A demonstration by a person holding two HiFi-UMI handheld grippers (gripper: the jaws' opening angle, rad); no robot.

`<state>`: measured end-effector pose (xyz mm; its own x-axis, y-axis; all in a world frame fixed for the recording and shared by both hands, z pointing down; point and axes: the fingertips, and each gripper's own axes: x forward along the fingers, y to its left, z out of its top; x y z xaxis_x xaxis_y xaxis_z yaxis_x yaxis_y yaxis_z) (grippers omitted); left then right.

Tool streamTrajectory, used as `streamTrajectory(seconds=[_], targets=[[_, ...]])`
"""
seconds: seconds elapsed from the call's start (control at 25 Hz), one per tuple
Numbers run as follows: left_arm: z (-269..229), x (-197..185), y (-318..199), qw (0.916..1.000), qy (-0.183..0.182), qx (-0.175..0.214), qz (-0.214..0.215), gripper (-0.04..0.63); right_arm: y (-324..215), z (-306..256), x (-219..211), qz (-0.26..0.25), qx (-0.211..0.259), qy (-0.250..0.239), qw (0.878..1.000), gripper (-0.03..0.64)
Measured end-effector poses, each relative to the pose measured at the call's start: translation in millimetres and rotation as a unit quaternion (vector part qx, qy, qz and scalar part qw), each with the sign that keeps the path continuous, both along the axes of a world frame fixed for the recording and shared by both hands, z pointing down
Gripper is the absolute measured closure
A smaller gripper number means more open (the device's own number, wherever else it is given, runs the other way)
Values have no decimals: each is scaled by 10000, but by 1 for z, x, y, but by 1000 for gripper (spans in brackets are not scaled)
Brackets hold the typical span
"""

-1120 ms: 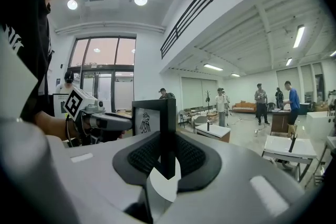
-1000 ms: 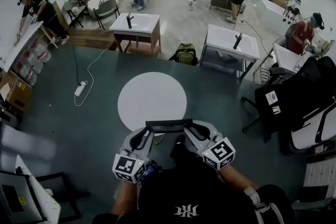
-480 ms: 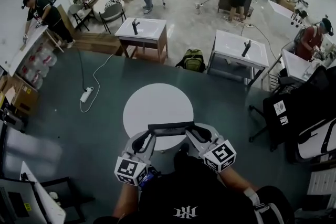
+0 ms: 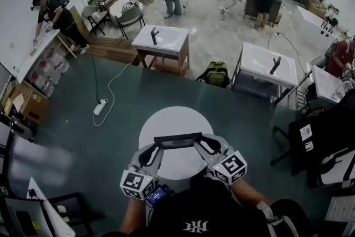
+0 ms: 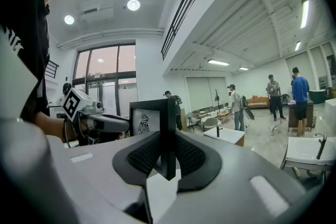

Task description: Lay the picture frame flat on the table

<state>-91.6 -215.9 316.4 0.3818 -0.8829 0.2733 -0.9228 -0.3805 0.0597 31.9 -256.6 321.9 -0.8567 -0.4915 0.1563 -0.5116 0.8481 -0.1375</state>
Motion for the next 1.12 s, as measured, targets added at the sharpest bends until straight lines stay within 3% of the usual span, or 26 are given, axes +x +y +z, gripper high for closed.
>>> streamTrajectory(seconds=[0.28,0.56,0.84,1.12], targets=[[10,-24,-76,9997,-64,-167,-178,520,-75,16,-24,-151,-234,-67,9996,538],[39,-69,-119,9987,34,-472,-207,520,-126,48,-71,-131,-514,-34,9986,538],[81,-118,-150,9950,326,-887,311,522,-147,88,-115,501,-1058,95,9931,538],[132,-130,-181,9893,463,-1181,721,523,-160,142,-124,974,-1560,205,9827,538]])
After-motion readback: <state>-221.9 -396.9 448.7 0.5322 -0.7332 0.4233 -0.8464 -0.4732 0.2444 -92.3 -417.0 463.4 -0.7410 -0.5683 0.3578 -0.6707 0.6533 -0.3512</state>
